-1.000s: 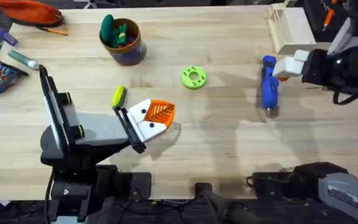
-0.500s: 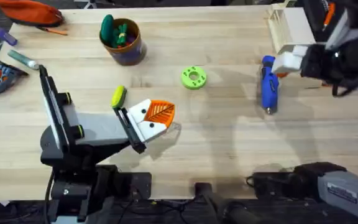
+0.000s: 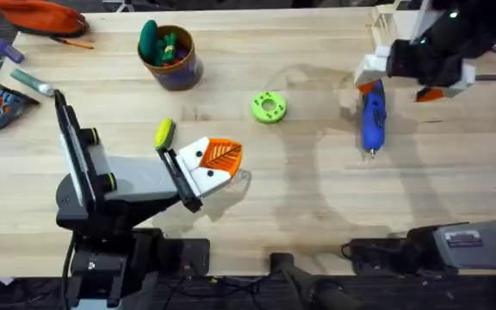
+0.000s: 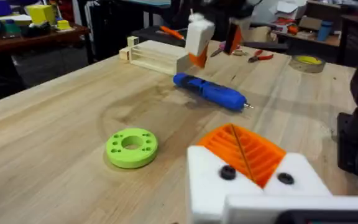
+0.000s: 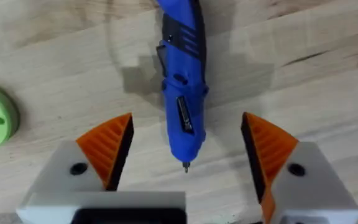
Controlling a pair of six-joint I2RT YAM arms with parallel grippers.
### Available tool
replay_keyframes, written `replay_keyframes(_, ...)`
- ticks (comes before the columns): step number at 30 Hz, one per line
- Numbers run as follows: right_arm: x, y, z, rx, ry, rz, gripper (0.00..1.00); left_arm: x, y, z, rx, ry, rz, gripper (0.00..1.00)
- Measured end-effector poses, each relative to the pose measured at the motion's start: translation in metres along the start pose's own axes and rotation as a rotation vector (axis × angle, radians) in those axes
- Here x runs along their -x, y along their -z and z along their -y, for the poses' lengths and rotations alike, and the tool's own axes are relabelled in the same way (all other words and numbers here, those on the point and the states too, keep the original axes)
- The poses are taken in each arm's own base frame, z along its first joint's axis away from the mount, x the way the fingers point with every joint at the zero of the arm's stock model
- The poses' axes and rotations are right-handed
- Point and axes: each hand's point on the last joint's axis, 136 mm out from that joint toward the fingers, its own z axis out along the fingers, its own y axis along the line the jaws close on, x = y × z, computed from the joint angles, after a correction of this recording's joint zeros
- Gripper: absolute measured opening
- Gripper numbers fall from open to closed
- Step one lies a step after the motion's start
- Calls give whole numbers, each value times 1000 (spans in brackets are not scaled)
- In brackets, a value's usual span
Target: Pick up the gripper from the table and insert it into the empty holder that is missing its gripper. Then pick up a screw, insert it into the mounting hole, and use the screwdriver to tighten it. Finally, clean up the table by picking up the vegetable and placing it into the bucket.
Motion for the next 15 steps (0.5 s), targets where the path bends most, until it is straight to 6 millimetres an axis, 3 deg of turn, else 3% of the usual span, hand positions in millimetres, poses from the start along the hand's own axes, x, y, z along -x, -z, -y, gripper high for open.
replay_keyframes(8,10,-43,1,3,31,-78,990,0,0,0,0,0,0,6)
replay_keyframes(15,19,-57,5,10,81,-75,992,0,0,0,0,0,0,6)
